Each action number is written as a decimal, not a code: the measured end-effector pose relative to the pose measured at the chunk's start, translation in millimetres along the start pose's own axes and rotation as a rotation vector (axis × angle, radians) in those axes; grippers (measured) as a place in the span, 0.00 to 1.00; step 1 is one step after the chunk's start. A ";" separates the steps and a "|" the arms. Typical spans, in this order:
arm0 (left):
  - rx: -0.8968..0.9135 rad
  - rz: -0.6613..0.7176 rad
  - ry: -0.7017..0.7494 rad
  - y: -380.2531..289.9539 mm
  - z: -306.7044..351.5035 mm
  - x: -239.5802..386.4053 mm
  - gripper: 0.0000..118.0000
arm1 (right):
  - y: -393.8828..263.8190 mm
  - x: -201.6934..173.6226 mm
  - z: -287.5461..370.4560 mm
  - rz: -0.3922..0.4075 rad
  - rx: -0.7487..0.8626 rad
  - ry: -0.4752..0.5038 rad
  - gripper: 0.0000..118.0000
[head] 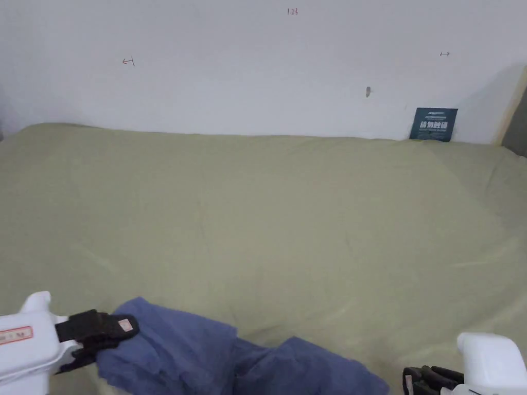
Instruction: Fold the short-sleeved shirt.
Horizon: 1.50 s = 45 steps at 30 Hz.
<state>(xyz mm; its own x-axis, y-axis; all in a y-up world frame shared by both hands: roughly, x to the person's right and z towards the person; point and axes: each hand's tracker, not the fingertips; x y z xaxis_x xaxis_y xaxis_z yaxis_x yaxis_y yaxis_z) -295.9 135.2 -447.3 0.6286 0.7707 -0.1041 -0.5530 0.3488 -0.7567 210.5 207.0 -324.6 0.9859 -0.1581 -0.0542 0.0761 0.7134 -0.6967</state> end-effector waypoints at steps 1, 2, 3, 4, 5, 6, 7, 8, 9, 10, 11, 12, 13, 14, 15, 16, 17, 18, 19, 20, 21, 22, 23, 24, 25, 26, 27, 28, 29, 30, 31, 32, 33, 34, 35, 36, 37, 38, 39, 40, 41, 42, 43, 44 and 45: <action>0.046 -0.027 0.038 6.9 19.4 -1.3 0.11 | 2.2 -1.6 -2.3 0.007 0.000 0.008 0.02; 0.073 -0.011 0.101 11.3 38.0 -1.3 0.11 | 4.5 -3.5 -4.5 0.014 -0.002 0.011 0.02; 0.110 -0.039 0.156 16.6 51.2 -1.6 0.11 | 6.2 -5.2 -6.2 0.020 -0.001 0.014 0.02; 0.146 -0.041 0.214 19.2 66.9 0.4 0.11 | 8.3 -6.4 -8.1 0.027 -0.001 0.018 0.02; 0.188 -0.077 0.283 18.8 80.2 7.5 0.11 | 10.1 -7.7 -9.5 0.030 0.001 0.023 0.02; 0.222 -0.110 0.307 18.1 89.7 13.2 0.11 | 11.2 -8.5 -10.6 0.032 0.003 0.028 0.02; 0.225 -0.118 0.318 19.4 94.4 20.5 0.11 | 12.4 -9.6 -12.3 0.032 0.003 0.032 0.02; 0.201 -0.148 0.346 17.1 96.0 32.8 0.11 | 13.4 -10.4 -14.3 0.033 0.000 0.034 0.02; 0.187 -0.185 0.367 13.4 94.0 44.8 0.11 | 13.6 -11.5 -15.8 0.037 -0.002 0.036 0.02; 0.148 -0.241 0.397 8.2 88.1 60.6 0.11 | 13.0 -12.4 -16.9 0.039 -0.003 0.037 0.02; 0.105 -0.317 0.428 4.9 77.0 72.4 0.11 | 12.3 -13.2 -17.9 0.039 -0.007 0.038 0.02; 0.074 -0.363 0.422 -1.6 65.8 84.9 0.11 | 11.5 -14.2 -18.3 0.040 -0.010 0.040 0.02; 0.032 -0.391 0.407 -9.7 50.5 98.1 0.11 | 10.1 -14.5 -18.6 0.040 -0.014 0.041 0.02; -0.015 -0.409 0.376 -17.1 33.4 107.8 0.11 | 8.3 -14.4 -18.5 0.036 -0.016 0.040 0.02; -0.060 -0.436 0.350 -23.9 17.0 115.7 0.11 | 6.7 -13.8 -18.1 0.032 -0.018 0.039 0.02; -0.114 -0.477 0.317 -33.3 -1.6 124.5 0.11 | 4.9 -13.0 -17.4 0.027 -0.022 0.038 0.02; -0.172 -0.511 0.283 -42.6 -20.7 131.5 0.11 | 3.5 -12.0 -16.3 0.023 -0.026 0.034 0.02; -0.196 -0.563 0.306 -49.1 -36.5 135.3 0.12 | 2.3 -10.9 -15.1 0.020 -0.027 0.031 0.02; -0.255 -0.577 0.303 -54.2 -55.0 130.0 0.17 | 1.3 -9.4 -13.5 0.018 -0.028 0.026 0.02; -0.305 -0.567 0.292 -61.8 -70.3 127.6 0.23 | 0.7 -7.9 -12.2 0.016 -0.029 0.020 0.02; -0.331 -0.543 0.278 -68.1 -81.6 124.7 0.35 | 0.2 -6.8 -10.7 0.013 -0.027 0.015 0.02; -0.416 -0.440 0.174 -77.2 -92.6 120.8 0.53 | 0.0 -5.3 -9.2 0.010 -0.023 0.012 0.02; -0.442 -0.368 0.108 -82.6 -97.7 114.9 0.61 | 0.2 -3.7 -8.0 0.007 -0.021 0.012 0.02; -0.466 -0.320 0.055 -83.0 -100.3 110.1 0.62 | 0.8 -3.1 -7.4 0.004 -0.019 0.012 0.02; -0.470 -0.295 0.005 -81.6 -98.8 107.2 0.63 | 1.1 -2.4 -7.2 0.002 -0.018 0.010 0.02; -0.436 -0.293 -0.005 -76.3 -91.9 104.6 0.63 | 1.3 -2.0 -7.5 0.002 -0.018 0.009 0.02; -0.427 -0.277 -0.029 -71.8 -83.9 104.0 0.62 | 1.4 -2.2 -8.1 0.004 -0.018 0.005 0.03; -0.417 -0.291 -0.070 -63.4 -75.3 100.9 0.62 | 1.4 -2.6 -9.1 0.005 -0.020 0.002 0.03; -0.370 -0.308 -0.105 -51.7 -63.9 93.5 0.62 | 1.1 -3.2 -11.1 0.008 -0.024 0.003 0.03; -0.335 -0.315 -0.105 -45.9 -57.3 87.9 0.60 | 0.8 -3.9 -12.1 0.009 -0.027 0.004 0.03; -0.296 -0.316 -0.102 -41.2 -48.9 84.9 0.52 | -0.3 -5.2 -13.0 0.009 -0.030 0.007 0.03; -0.264 -0.291 -0.081 -34.9 -45.2 72.7 0.42 | -1.6 -6.8 -13.9 0.009 -0.032 0.011 0.03; -0.239 -0.253 -0.040 -30.4 -45.7 56.9 0.36 | -3.1 -8.5 -14.2 0.010 -0.034 0.020 0.03; -0.232 -0.213 -0.007 -26.8 -49.2 40.4 0.36 | -4.9 -10.6 -14.1 0.011 -0.035 0.031 0.03; -0.235 -0.184 0.025 -30.4 -56.5 34.0 0.16 | -6.1 -12.2 -14.3 0.013 -0.037 0.040 0.03; -0.255 -0.208 0.050 -37.4 -64.9 24.5 0.04 | -7.6 -14.3 -14.2 0.013 -0.037 0.049 0.03; -0.299 -0.219 0.062 -45.3 -73.8 18.1 0.04 | -8.8 -15.5 -13.8 0.011 -0.037 0.056 0.03; -0.350 -0.225 0.069 -56.2 -81.3 17.5 0.04 | -9.8 -16.1 -13.3 0.007 -0.034 0.063 0.03; -0.401 -0.238 0.053 -69.9 -92.4 20.8 0.04 | -10.4 -16.4 -12.8 0.003 -0.033 0.069 0.03; -0.409 -0.261 0.044 -84.0 -100.3 24.3 0.04 | -10.5 -16.5 -13.0 0.000 -0.032 0.074 0.03; -0.433 -0.279 0.040 -95.8 -106.8 27.3 0.04 | -10.3 -16.6 -13.3 -0.003 -0.031 0.075 0.02; -0.483 -0.291 0.045 -106.8 -115.1 30.7 0.04 | -10.1 -16.7 -13.8 -0.005 -0.029 0.077 0.03; -0.529 -0.309 0.064 -115.9 -122.6 35.3 0.03 | -9.5 -16.8 -14.6 -0.008 -0.023 0.076 0.02; -0.531 -0.333 0.072 -122.1 -127.5 38.8 0.03 | -8.5 -16.9 -16.1 -0.011 -0.017 0.075 0.02; -0.534 -0.349 0.059 -126.0 -130.9 41.6 0.03 | -7.5 -16.8 -17.9 -0.014 -0.011 0.077 0.02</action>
<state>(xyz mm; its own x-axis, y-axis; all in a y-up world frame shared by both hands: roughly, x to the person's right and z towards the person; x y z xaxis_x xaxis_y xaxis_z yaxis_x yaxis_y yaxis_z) -128.5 53.5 -440.8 0.7596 0.6242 0.1826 0.0287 0.2483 -0.9683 190.7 192.1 -331.3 0.9703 -0.2209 -0.0989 0.0882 0.7032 -0.7055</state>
